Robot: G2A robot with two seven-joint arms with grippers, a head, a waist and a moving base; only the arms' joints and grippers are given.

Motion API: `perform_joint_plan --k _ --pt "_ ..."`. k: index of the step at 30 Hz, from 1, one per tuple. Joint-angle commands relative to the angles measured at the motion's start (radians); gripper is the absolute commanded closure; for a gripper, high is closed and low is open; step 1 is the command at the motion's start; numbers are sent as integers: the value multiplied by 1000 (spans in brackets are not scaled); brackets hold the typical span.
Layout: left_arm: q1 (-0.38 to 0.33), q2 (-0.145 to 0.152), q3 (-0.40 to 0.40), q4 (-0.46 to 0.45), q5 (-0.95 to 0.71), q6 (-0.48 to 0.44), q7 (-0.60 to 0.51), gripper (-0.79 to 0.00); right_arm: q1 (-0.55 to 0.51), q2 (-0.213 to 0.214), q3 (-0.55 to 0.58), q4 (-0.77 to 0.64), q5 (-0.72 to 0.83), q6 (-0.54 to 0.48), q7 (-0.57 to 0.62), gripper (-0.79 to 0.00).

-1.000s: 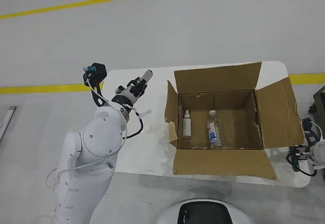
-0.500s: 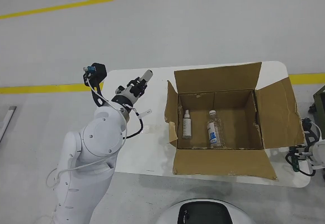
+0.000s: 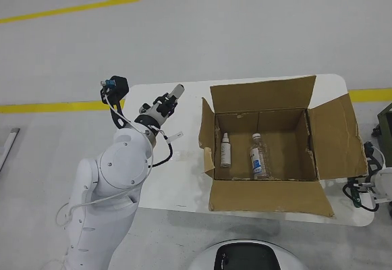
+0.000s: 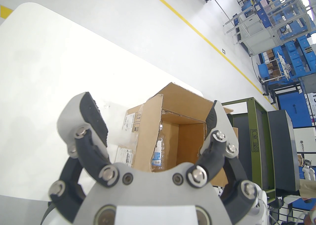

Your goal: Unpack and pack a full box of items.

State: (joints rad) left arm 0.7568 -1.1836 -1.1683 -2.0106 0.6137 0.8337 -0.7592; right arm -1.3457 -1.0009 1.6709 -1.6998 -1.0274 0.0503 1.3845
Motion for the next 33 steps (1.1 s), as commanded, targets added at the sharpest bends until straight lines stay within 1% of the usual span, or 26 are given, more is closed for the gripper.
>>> perform_joint_plan --k 1,3,4,10,15,20,23,27,30,33 --pt "0 0 0 0 0 0 0 -785 0 1 -1 1 0 1 -1 -65" --pt "0 0 0 0 0 0 0 -785 0 1 -1 2 -1 0 -1 -9" --pt "0 0 0 0 0 0 0 -785 0 2 -1 3 0 0 -2 0" --pt "0 0 0 0 0 0 0 -785 -9 5 25 -14 34 -6 -13 0" --pt "0 0 0 0 0 0 0 -785 -28 10 129 -40 152 -9 -9 0" --pt "0 0 0 0 0 0 0 -785 -50 14 308 -47 398 -32 -48 0" --pt "0 0 0 0 0 0 0 -785 -63 14 439 -37 595 -51 -100 0" --pt "0 0 0 0 0 0 0 -785 -88 8 598 -25 880 -110 -164 0" --pt "0 0 0 0 0 0 0 -785 -109 5 669 -31 1071 -145 -166 0" --pt "0 0 0 0 0 0 0 -785 -121 5 699 -40 1209 -173 -142 0"
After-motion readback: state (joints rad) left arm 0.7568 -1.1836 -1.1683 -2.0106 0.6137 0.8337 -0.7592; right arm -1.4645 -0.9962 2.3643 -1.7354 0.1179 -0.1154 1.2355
